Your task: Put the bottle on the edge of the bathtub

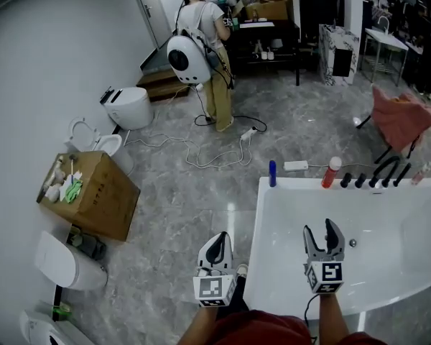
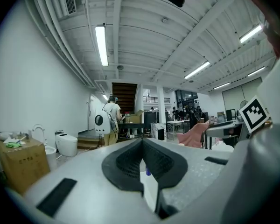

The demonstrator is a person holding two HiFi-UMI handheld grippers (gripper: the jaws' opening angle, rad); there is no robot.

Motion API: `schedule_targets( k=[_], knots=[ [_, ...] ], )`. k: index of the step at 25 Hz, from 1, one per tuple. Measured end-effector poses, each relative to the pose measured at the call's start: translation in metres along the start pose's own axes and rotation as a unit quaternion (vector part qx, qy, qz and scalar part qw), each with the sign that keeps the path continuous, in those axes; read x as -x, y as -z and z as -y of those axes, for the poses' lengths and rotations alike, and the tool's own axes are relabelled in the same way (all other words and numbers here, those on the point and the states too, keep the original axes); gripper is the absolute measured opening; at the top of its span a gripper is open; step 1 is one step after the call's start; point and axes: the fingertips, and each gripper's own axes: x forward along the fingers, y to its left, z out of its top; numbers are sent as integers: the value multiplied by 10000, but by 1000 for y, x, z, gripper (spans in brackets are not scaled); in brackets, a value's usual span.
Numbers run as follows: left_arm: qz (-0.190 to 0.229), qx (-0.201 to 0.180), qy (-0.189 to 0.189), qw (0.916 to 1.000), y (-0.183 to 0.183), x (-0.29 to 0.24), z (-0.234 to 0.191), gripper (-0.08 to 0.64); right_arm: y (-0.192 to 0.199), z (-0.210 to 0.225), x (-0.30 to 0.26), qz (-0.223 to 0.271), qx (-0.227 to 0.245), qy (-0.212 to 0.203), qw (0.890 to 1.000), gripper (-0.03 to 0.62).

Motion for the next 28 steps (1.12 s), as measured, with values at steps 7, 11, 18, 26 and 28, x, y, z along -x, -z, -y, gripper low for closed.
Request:
schedule_targets(
  k=[7,11,18,26,28],
  knots=[
    [327,-106,-37,9994,-37,37,13,6,-60,1,40,733,27,-121,9972,258],
    [533,-154,-85,9984,-52,47,13,6,-74,-4,48,1023,73,-100,9947,258],
    [581,-288,-138,9978,-58,56,12,6,-76,-8,54,1052,93,-137,9943,258],
    [611,-225,-180,9977,-55,57,5,5,-68,-18,49,967,214,-72,9951,105],
    [622,-246,-199,9976,-57,58,3,6,-66,-19,46,899,234,-29,9957,40]
  ],
)
